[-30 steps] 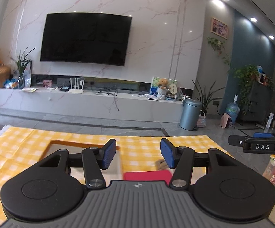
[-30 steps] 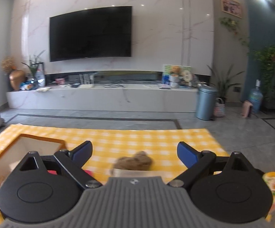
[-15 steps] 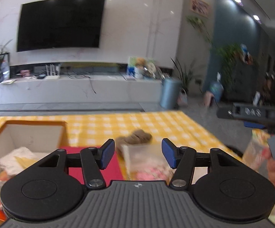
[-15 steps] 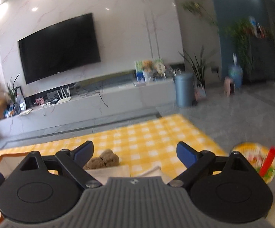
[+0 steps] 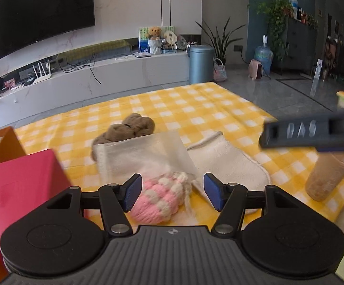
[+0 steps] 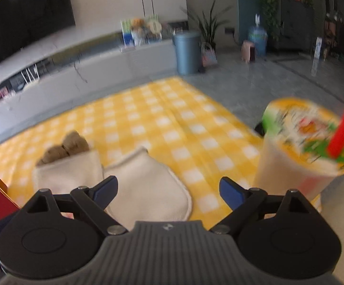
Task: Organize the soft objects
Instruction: 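Move both tools back toward the pink crocheted item and beige pad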
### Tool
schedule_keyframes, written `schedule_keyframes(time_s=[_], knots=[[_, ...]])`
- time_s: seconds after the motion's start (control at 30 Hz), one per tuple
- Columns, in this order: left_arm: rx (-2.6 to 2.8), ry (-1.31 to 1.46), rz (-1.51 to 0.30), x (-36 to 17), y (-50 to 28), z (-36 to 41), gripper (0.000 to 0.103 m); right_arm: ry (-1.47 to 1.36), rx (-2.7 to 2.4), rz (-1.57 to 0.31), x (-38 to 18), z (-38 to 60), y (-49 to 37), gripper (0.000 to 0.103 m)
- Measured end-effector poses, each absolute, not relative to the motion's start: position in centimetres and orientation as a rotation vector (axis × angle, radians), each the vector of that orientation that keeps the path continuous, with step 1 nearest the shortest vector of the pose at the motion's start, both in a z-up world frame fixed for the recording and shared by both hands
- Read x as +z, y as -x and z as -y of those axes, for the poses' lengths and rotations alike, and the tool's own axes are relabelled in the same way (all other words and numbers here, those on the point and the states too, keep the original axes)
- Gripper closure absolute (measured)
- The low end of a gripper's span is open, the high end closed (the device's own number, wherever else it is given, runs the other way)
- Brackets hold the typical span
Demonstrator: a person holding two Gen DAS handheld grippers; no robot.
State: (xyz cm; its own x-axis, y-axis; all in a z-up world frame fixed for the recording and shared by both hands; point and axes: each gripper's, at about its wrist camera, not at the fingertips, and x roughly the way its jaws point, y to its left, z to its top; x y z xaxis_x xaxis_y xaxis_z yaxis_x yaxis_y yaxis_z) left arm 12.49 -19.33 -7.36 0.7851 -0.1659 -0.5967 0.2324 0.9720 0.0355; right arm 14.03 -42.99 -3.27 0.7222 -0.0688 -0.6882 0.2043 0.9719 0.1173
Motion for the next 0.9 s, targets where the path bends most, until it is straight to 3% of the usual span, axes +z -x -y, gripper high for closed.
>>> schedule_keyframes(time_s=[0.2,0.33,0.53,0.67,0.9], knots=[[-0.192,-0.161,-0.680,-9.8,-15.7,21.5,0.030,-0.236,-0.189,-0.865,-6.7,43.8,-16.2,0.012],[-0.183,-0.176,-0.726,-11.1,-17.4,22.1,0.030,-0.265,-0.213,-0.873,-6.8,43.7,-16.6,0.011],[-0.101,-0.171,-0.694,-12.0,-18.6,22.1,0.020,-0.250,-0.209,-0.870,-6.7,43.0,-17.1,0.009],[-0.051,-0.111,-0.700,-12.2,-19.5,21.5,0.021,-0.224,-0.208,-0.872,-6.9,42.6,-17.1,0.008],[-0.030,0.001,-0.665,-11.6,-19.2,19.3,0.064,-0.259,-0.202,-0.892,-7.6,43.3,-17.2,0.008]])
